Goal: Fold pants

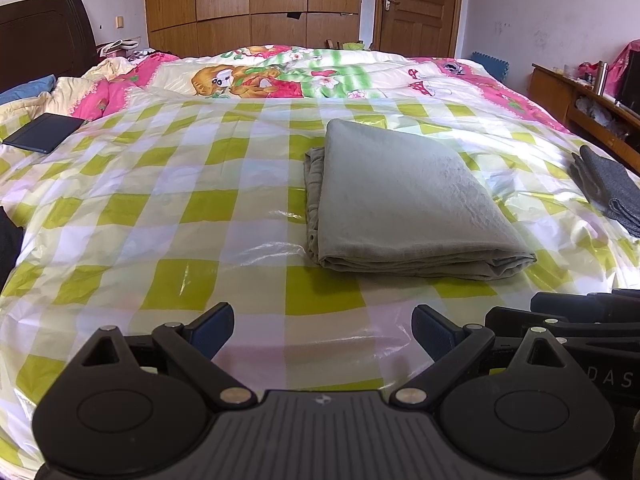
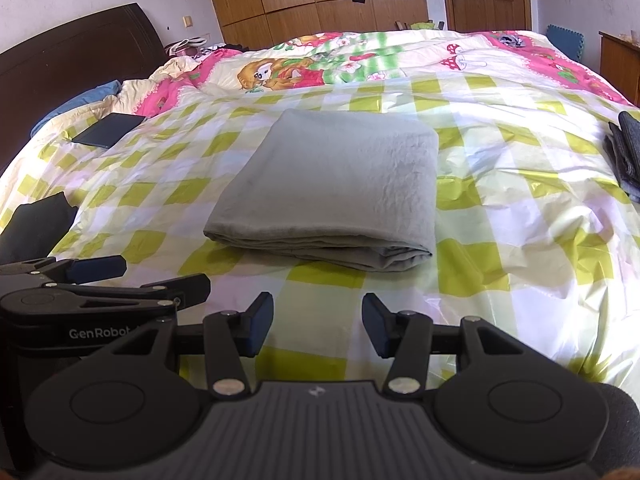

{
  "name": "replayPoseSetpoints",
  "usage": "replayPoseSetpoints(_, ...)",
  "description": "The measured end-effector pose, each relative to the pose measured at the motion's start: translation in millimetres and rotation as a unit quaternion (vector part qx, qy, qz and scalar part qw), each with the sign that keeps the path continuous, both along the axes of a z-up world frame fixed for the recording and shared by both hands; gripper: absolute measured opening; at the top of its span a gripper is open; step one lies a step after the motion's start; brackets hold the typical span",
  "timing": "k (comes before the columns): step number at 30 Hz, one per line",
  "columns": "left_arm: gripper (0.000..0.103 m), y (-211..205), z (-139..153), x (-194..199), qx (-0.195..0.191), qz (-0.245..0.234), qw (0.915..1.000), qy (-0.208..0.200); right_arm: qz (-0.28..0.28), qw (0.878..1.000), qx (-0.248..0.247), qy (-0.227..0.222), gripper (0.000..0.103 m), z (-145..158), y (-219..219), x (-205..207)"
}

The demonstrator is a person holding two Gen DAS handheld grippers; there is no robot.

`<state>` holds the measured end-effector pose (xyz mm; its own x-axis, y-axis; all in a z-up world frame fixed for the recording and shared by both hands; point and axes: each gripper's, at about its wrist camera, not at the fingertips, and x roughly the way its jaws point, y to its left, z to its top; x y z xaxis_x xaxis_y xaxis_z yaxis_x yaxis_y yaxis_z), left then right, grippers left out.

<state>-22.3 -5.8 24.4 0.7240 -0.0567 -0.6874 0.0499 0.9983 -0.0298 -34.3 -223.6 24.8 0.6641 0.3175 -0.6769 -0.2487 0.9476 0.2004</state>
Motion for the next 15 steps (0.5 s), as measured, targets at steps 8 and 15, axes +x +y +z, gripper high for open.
replayPoseSetpoints(8, 0.103, 0.6, -1.4, 0.2, 0.001, 0.001, 1.0, 0.001, 0.0, 1.0, -0.001, 0.001, 0.051, -1.8, 0.8, 0.3)
replayPoseSetpoints(15, 0.103, 0.1, -1.7, 0.3, 0.005, 0.002, 1.0, 0.0, 0.001, 1.0, -0.003, 0.002, 0.051, -3.2, 1.5, 0.3)
